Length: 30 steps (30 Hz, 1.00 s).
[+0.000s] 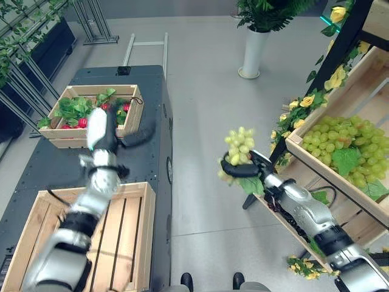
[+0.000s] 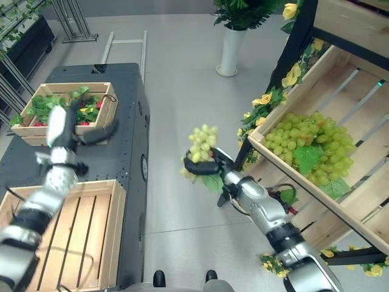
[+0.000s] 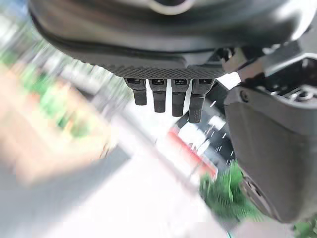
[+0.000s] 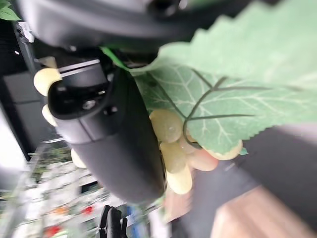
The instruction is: Pick up the fruits from the basket on one side to the basket on the other side
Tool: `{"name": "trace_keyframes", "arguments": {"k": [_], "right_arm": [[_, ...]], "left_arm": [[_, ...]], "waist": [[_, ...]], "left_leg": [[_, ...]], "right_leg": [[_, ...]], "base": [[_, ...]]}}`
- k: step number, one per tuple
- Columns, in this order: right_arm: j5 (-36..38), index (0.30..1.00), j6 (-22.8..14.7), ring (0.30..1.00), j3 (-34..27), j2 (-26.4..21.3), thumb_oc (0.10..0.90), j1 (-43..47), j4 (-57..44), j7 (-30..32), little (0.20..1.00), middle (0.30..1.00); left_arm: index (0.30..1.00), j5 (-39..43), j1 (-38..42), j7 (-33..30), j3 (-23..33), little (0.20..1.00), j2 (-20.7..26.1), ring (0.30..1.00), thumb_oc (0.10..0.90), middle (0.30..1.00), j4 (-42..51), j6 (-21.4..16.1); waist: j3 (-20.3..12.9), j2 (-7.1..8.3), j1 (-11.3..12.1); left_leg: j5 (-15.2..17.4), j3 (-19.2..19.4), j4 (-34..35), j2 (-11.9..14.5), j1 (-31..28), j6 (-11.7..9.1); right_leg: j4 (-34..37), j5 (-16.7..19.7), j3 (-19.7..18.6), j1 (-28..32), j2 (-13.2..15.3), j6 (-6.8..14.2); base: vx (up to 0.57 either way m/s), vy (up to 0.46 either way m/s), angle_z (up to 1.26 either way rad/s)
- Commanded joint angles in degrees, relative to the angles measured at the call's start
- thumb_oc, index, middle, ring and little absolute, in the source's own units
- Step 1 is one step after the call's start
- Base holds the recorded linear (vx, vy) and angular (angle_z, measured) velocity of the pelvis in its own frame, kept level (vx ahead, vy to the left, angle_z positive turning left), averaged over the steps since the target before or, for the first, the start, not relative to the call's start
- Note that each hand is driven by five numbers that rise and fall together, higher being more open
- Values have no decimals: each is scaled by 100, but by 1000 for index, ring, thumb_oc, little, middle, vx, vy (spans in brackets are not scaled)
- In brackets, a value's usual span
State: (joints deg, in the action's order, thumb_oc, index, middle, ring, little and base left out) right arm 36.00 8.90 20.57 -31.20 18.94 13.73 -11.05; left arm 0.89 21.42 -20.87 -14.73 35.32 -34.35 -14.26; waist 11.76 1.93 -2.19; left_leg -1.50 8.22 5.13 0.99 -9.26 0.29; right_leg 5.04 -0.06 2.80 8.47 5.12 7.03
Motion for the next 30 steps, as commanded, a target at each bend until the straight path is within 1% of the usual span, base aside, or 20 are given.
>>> {"name": "trace_keyframes", "arguments": {"k": [1, 2, 3, 4, 5, 6, 7, 8, 9, 12, 14, 15, 19, 21, 23, 25, 27, 28, 29, 30], "right_arm": [[-470, 300, -1107, 300, -646, -153, 400, 218, -820, -494, 300, 300], [-703, 300, -1176, 300, -770, -340, 400, 67, -1047, -461, 300, 300], [-841, 300, -1176, 300, -941, -498, 400, -112, -1240, -454, 300, 300], [-842, 300, -1174, 300, -944, -500, 400, -118, -1245, -454, 300, 300], [-1073, 300, -1215, 300, -1173, -644, 400, -343, -1385, -412, 300, 300], [-1112, 300, -1238, 300, -1375, -762, 400, -516, -1495, -419, 300, 300], [-1125, 300, -1252, 300, -1418, -786, 400, -559, -1518, -420, 300, 300], [-1188, 300, -1305, 300, -1595, -858, 400, -715, -1588, -417, 300, 300], [-1280, 300, -1338, 300, -1863, -965, 400, -885, -1707, -373, 300, 300], [-1216, 300, -1433, 300, -2209, -1109, 400, -1052, -1875, -326, 300, 300], [-1142, 300, -1503, 300, -2532, -1243, 400, -1116, -2036, -118, 300, 300], [-1080, 300, -1550, 300, -2708, -1308, 400, -1162, -2083, -40, 300, 300], [-976, 300, -1651, 300, -3090, -1463, 400, -1221, -2173, 190, 300, 300], [-911, 300, -1760, 300, -3374, -1603, 400, -1259, -2225, 297, 300, 300], [-830, 300, -1778, 300, -3583, -1745, 400, -1252, -2229, 250, 300, 300], [-805, 300, -1794, 300, -3659, -1859, 400, -1235, -2237, 264, 300, 300], [-958, 300, -1900, 300, -3725, -2086, 400, -1143, -2174, 418, 300, 300], [-1160, 300, -1986, 300, -3747, -2189, 400, -1080, -2112, 573, 300, 300], [-1524, 300, -2157, 300, -3762, -2314, 400, -1019, -2024, 761, 300, 300], [-1512, 300, -2167, 300, -3769, -2375, 400, -999, -2001, 784, 300, 300]], "left_arm": [[900, -71, 346, -142, 184, 900, -15, 900, 800, 900, 40, -892], [900, 24, 159, -44, 151, 900, -170, 900, 800, 900, -27, -882], [900, 89, -23, -16, 174, 900, -326, 900, 800, 900, -57, -949], [900, 88, -25, -17, 172, 900, -328, 900, 800, 900, -56, -949], [900, 132, -248, 76, 234, 900, -537, 900, 800, 900, -119, -1042], [900, 165, -408, 192, 259, 900, -680, 900, 800, 900, -161, -1111], [900, 180, -442, 211, 260, 900, -707, 900, 800, 900, -168, -1121], [900, 207, -571, 240, 268, 900, -824, 900, 800, 900, -185, -1140], [900, 342, -709, 281, 254, 900, -1039, 900, 800, 900, -261, -1100], [900, 432, -794, 312, 246, 900, -1321, 900, 800, 900, -487, -1106], [900, 432, -820, 443, 183, 900, -1478, 900, 800, 900, -713, -1153], [900, 421, -837, 480, 120, 900, -1529, 900, 800, 900, -778, -1131], [900, 278, -841, 561, -19, 900, -1602, 900, 800, 900, -875, -1080], [900, 339, -885, 597, -132, 900, -1610, 900, 800, 900, -910, -1009], [900, 395, -899, 616, -160, 900, -1617, 900, 800, 900, -995, -978], [900, 424, -916, 646, -185, 900, -1593, 900, 800, 900, -1048, -945], [900, 437, -912, 654, -230, 900, -1565, 900, 800, 900, -1098, -931], [900, 443, -896, 668, -261, 900, -1553, 900, 800, 900, -1113, -910], [900, 441, -888, 702, -294, 900, -1541, 900, 800, 900, -1141, -895], [900, 440, -892, 702, -303, 900, -1540, 900, 800, 900, -1145, -897]], "waist": [[-821, -42, -152], [-805, -4, -215], [-794, 24, -266], [-797, 22, -262], [-778, 49, -329], [-752, 68, -383], [-747, 71, -390], [-728, 90, -432], [-695, 125, -497], [-650, 173, -602], [-636, 227, -704], [-630, 249, -758], [-624, 297, -876], [-629, 317, -956], [-645, 323, -1010], [-652, 335, -1042], [-662, 362, -1055], [-668, 374, -1053], [-676, 385, -1053], [-681, 387, -1054]], "left_leg": [[486, -185, -13, -220, 6, 36], [498, -129, -13, -215, -9, 48], [506, -81, -13, -207, -14, 56], [507, -78, -13, -206, -15, 56], [516, -9, -13, -191, -24, 64], [523, 54, -13, -178, -36, 74], [525, 68, -13, -175, -39, 76], [529, 116, -13, -163, -46, 82], [550, 191, -13, -143, -55, 96], [571, 276, -13, -125, -64, 110], [593, 364, -13, -114, -74, 114], [600, 409, -13, -108, -73, 113], [622, 514, -13, -89, -63, 110], [638, 597, -13, -71, -58, 102], [648, 662, -13, -57, -52, 95], [644, 694, -13, -54, -46, 92], [643, 732, -13, -44, -29, 86], [646, 741, -13, -40, -20, 85], [652, 744, -13, -40, -11, 88], [653, 745, -13, -40, -10, 89]], "right_leg": [[-4, 105, -74, -142, -468, -393], [-4, 121, -121, -154, -474, -371], [-4, 138, -166, -171, -482, -355], [-4, 138, -169, -171, -483, -355], [-4, 156, -220, -189, -495, -342], [-4, 176, -267, -204, -507, -333], [-4, 181, -281, -207, -511, -331], [-7, 196, -320, -220, -521, -328], [-22, 210, -395, -248, -548, -321], [-34, 234, -490, -281, -581, -311], [-26, 269, -615, -311, -615, -295], [-25, 291, -683, -334, -633, -287], [-4, 342, -841, -385, -676, -259], [-4, 372, -948, -427, -709, -236], [-4, 398, -1015, -466, -731, -220], [-4, 416, -1060, -489, -745, -213], [-4, 430, -1091, -519, -760, -209], [-4, 436, -1097, -531, -770, -203], [-4, 434, -1111, -540, -780, -201], [-4, 435, -1115, -542, -784, -200]], "base": [[-2, 52, -32], [-1, 52, -32], [-1, 50, -29], [3, 53, -20], [7, 54, -15], [7, 59, -14], [4, 40, -15], [1, 35, -27], [1, 36, -31], [-1, 18, -24], [8, 10, -20], [9, 12, -23], [8, 10, -17], [18, 13, -26], [24, 11, -10], [13, 1, -21], [-4, -8, -14], [-9, -11, -6], [-6, -8, -8], [-3, 1, -14]]}}
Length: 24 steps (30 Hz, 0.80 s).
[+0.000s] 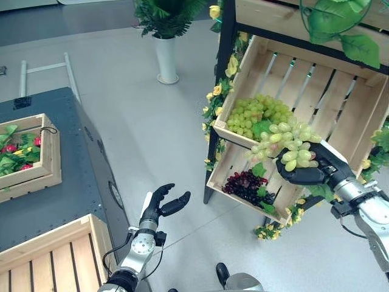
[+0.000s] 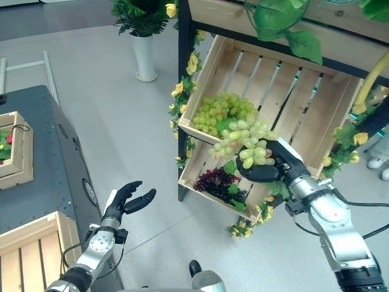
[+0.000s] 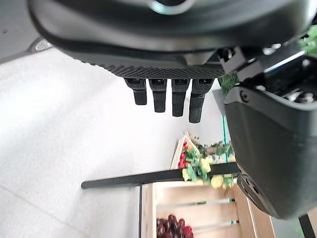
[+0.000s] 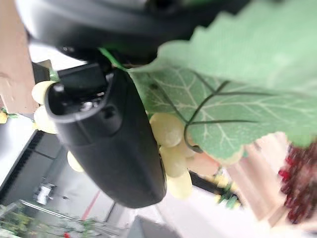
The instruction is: Pick up the fruits from the basket on one side to the basket on the other side
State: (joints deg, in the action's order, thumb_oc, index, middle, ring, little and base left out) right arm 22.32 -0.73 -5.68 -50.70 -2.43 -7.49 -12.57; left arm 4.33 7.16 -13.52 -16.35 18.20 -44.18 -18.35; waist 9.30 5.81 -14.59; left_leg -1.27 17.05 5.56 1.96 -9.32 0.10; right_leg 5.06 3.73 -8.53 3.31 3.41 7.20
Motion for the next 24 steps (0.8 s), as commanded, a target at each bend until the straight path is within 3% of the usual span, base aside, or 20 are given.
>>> {"name": "trace_keyframes", "arguments": {"k": [1, 13, 15, 24], "right_arm": [[74, 300, -1236, 300, -1211, -713, 400, 1218, 222, 995, 300, 300], [-365, 300, -1218, 300, -774, -1780, 400, 2276, 1682, 1646, 300, 300], [-297, 300, -997, 300, -646, -1901, 400, 2483, 1952, 1625, 300, 300], [-98, 300, -621, 300, 279, -2197, 400, 3539, 3162, 1216, 300, 300]], "left_arm": [[900, 86, 515, 5, -219, 900, 179, 900, 800, 900, -185, -488], [900, 28, 428, -19, -586, 900, 168, 900, 800, 900, -409, -492], [900, 21, 400, -33, -602, 900, 185, 900, 800, 900, -469, -468], [900, -54, 426, 25, -658, 900, 209, 900, 800, 900, -687, -470]], "waist": [[-465, 9, 188], [-651, 113, 392], [-671, 132, 441], [-699, 181, 654]], "left_leg": [[628, -141, -56, -137, 2, 103], [643, -294, -56, -162, 61, 91], [641, -332, -56, -172, 69, 88], [638, -511, -56, -184, 62, 59]], "right_leg": [[-6, 61, 12, -34, -625, -210], [-6, 23, 101, -33, -636, -193], [-6, 19, 131, -27, -629, -191], [-6, -23, 317, 40, -593, -218]], "base": [[0, 5, -13], [2, 5, -2], [1, 0, 3], [-3, 4, 6]]}}
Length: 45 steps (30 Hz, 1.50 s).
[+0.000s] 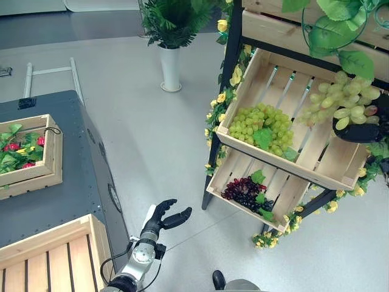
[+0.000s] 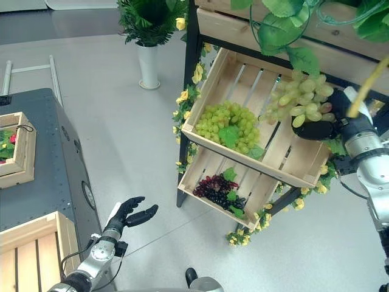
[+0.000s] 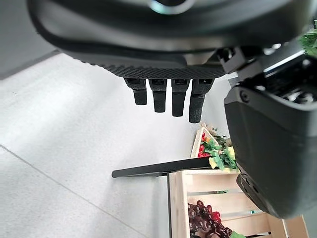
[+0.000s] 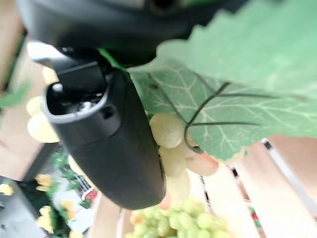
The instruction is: Pick up the fruits from the basket on one side to the basket on the other side
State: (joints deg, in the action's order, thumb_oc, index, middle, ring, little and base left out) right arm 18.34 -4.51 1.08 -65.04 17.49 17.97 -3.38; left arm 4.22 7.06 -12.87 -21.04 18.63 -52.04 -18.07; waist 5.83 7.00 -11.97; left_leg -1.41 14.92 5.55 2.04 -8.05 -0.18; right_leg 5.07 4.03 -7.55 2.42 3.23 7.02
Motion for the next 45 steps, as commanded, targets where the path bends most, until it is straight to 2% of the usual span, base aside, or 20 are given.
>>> {"name": "trace_keyframes", "arguments": {"k": [1, 10, 17, 18, 19, 29, 34, 36, 45], "right_arm": [[291, 300, -207, 300, -212, -746, 400, 1726, 801, 195, 300, 300], [-256, 300, 32, 300, 622, -521, 400, 2214, 1579, -299, 300, 300], [-378, 300, 248, 300, 1024, -394, 400, 2403, 2093, -725, 300, 300], [-393, 316, 279, 316, 1059, -379, 411, 2418, 2157, -782, 316, 316], [-422, 900, 330, 900, 1091, -335, 800, 2430, 2324, -882, 900, 900], [-486, 900, 306, 900, 1015, -313, 800, 2296, 2398, -936, 900, 900], [-289, 900, 393, 900, 781, -263, 800, 1954, 1971, -898, 900, 900], [-302, 900, 244, 900, 609, -197, 800, 1723, 1742, -816, 900, 900], [-716, 900, 27, 900, 64, 96, 800, 954, 619, -427, 900, 900]], "left_arm": [[900, -38, 443, -41, -211, 900, 166, 900, 800, 900, 105, -492], [900, 0, 533, -23, -217, 900, 150, 900, 800, 900, 105, -485], [900, 3, 563, 2, -238, 900, 142, 900, 800, 900, 113, -438], [900, 15, 560, -7, -236, 900, 140, 900, 800, 900, 110, -446], [900, 29, 566, -28, -240, 900, 133, 900, 800, 900, 103, -457], [900, 47, 545, 3, -212, 900, 142, 900, 800, 900, 116, -453], [900, -8, 478, 69, -191, 900, 153, 900, 800, 900, 146, -486], [900, -14, 480, 45, -207, 900, 139, 900, 800, 900, 160, -493], [900, -40, 477, -9, -175, 900, 75, 900, 800, 900, 198, -468]], "waist": [[-359, 58, 422], [-329, 41, 538], [-287, 24, 585], [-284, 20, 588], [-277, 12, 598], [-242, -40, 564], [-251, -72, 498], [-242, -95, 448], [-233, -146, 301]], "left_leg": [[651, -317, -55, -201, -65, 83], [642, -369, -55, -233, -76, 84], [633, -363, -55, -244, -103, 83], [633, -361, -55, -244, -108, 83], [635, -363, -55, -249, -113, 85], [634, -325, -55, -251, -119, 79], [631, -280, -55, -253, -116, 71], [639, -260, -55, -259, -123, 78], [644, -181, -55, -256, -131, 97]], "right_leg": [[-7, -58, 245, 133, -563, -202], [-7, -81, 358, 158, -523, -229], [-7, -82, 422, 182, -490, -245], [-7, -84, 426, 186, -489, -249], [-7, -85, 435, 190, -486, -255], [-7, -93, 438, 192, -473, -274], [-7, -93, 414, 176, -464, -281], [-7, -99, 386, 175, -468, -281], [-7, -97, 293, 152, -474, -273]], "base": [[6, 17, 12], [-2, 4, 8], [1, 0, 0], [0, 0, 0], [0, 0, 0], [0, 0, 0], [0, 0, 0], [0, 0, 0], [0, 0, 0]]}}
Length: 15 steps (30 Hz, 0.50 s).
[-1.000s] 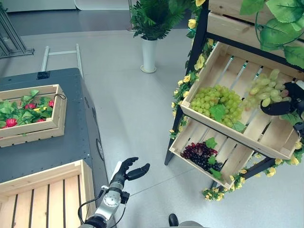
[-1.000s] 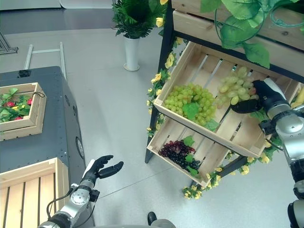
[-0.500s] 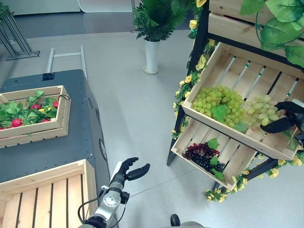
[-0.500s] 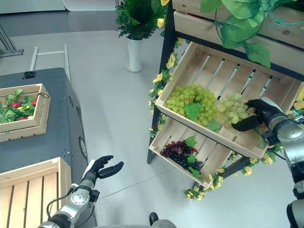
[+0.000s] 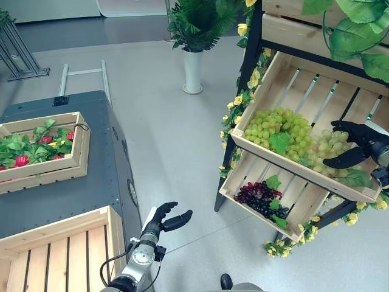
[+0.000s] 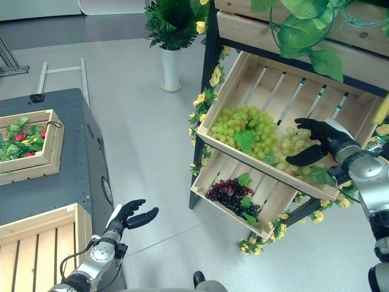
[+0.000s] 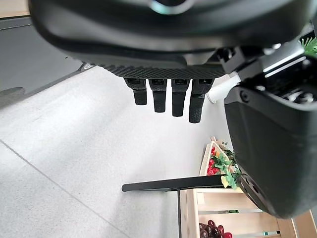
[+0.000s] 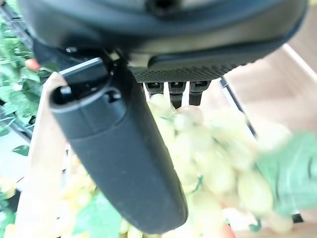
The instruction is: Pick up the fruits from the basket on one side to the basket on the other side
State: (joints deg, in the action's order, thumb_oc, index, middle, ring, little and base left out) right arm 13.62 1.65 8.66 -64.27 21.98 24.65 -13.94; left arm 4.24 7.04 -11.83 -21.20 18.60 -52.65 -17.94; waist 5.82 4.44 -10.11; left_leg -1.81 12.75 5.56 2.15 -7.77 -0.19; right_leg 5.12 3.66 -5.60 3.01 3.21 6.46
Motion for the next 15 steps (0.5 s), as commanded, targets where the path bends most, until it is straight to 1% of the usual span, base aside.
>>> {"name": "trace_keyframes", "arguments": {"k": [1, 2, 3, 4, 6, 7, 8, 9, 10, 11, 12, 13, 15], "right_arm": [[-274, 900, -699, 900, -770, 69, 800, 405, -215, 710, 900, 900], [-281, 900, -736, 900, -833, 108, 800, 332, -378, 790, 900, 900], [-418, 900, -850, 900, -981, 189, 800, 197, -716, 927, 900, 900], [-457, 900, -862, 900, -1011, 208, 800, 167, -791, 955, 900, 900], [-924, 900, -1057, 900, -1257, 333, 800, -173, -1464, 1245, 900, 900], [-977, 900, -1082, 900, -1288, 341, 800, -214, -1528, 1270, 900, 900], [-1281, 900, -1179, 900, -1408, 359, 800, -372, -1869, 1446, 900, 900], [-1914, 900, -1323, 900, -1577, 363, 800, -595, -2343, 1742, 900, 900], [-2267, 900, -1451, 900, -1630, 358, 800, -679, -2465, 1923, 900, 900], [-2353, 900, -1428, 900, -1680, 345, 800, -738, -2590, 1974, 900, 900], [-3126, 900, -1570, 900, -1849, 298, 800, -969, -3149, 2283, 900, 900], [-3246, 900, -1610, 900, -1889, 305, 800, -1028, -3235, 2334, 900, 900], [-3911, 900, -1790, 900, -1996, 246, 800, -1202, -3644, 2537, 900, 900]], "left_arm": [[900, -68, 481, -120, -159, 900, 69, 900, 800, 900, 256, -474], [900, -76, 481, -129, -156, 900, 67, 900, 800, 900, 248, -471], [900, -76, 467, -135, -137, 900, 57, 900, 800, 900, 233, -461], [900, -80, 463, -141, -133, 900, 52, 900, 800, 900, 228, -465], [900, -95, 409, -181, -77, 900, 25, 900, 800, 900, 176, -497], [900, -99, 405, -185, -74, 900, 22, 900, 800, 900, 172, -499], [900, -109, 386, -207, -46, 900, 2, 900, 800, 900, 155, -511], [900, -116, 380, -241, -21, 900, -30, 900, 800, 900, 137, -519], [900, -121, 381, -249, -16, 900, -40, 900, 800, 900, 124, -527], [900, -124, 378, -255, -16, 900, -44, 900, 800, 900, 117, -536], [900, -130, 368, -280, 11, 900, -68, 900, 800, 900, 91, -572], [900, -133, 365, -283, 12, 900, -70, 900, 800, 900, 88, -580], [900, -138, 359, -299, 14, 900, -87, 900, 800, 900, 82, -613]], "waist": [[-229, 100, 90], [-224, 95, 73], [-221, 81, 37], [-220, 78, 29], [-218, 51, -48], [-218, 49, -52], [-209, 33, -86], [-194, 8, -130], [-189, 1, -143], [-189, -3, -143], [-186, -30, -188], [-187, -33, -190], [-191, -58, -201]], "left_leg": [[684, 50, -56, -264, -155, 99], [685, 57, -56, -262, -153, 101], [689, 77, -56, -261, -144, 102], [690, 81, -56, -262, -144, 103], [696, 114, -56, -259, -143, 111], [698, 117, -56, -258, -142, 111], [701, 135, -56, -256, -141, 113], [704, 158, -56, -253, -135, 114], [707, 167, -56, -253, -134, 115], [710, 170, -56, -253, -134, 117], [721, 190, -56, -254, -126, 127], [723, 193, -56, -253, -125, 129], [735, 202, -56, -253, -128, 140]], "right_leg": [[-14, -58, 88, 84, -474, -217], [-14, -60, 78, 80, -476, -217], [-16, -67, 59, 69, -479, -215], [-17, -68, 54, 66, -481, -215], [-22, -70, 11, 47, -488, -209], [-23, -71, 7, 45, -489, -208], [-25, -73, -11, 37, -493, -205], [-32, -76, -29, 21, -496, -197], [-35, -77, -37, 16, -498, -194], [-36, -81, -43, 14, -501, -192], [-39, -94, -74, 2, -508, -177], [-39, -96, -79, 1, -509, -174], [-37, -102, -101, -2, -511, -163]], "base": [[0, 0, 0], [0, 0, 0], [0, 0, 0], [0, 0, 0], [3, 6, -5], [-1, 7, -3], [0, 0, 0], [0, 0, 0], [0, 0, 0], [0, 0, 0], [0, 0, 0], [0, 0, 0], [-1, -1, -2]]}}
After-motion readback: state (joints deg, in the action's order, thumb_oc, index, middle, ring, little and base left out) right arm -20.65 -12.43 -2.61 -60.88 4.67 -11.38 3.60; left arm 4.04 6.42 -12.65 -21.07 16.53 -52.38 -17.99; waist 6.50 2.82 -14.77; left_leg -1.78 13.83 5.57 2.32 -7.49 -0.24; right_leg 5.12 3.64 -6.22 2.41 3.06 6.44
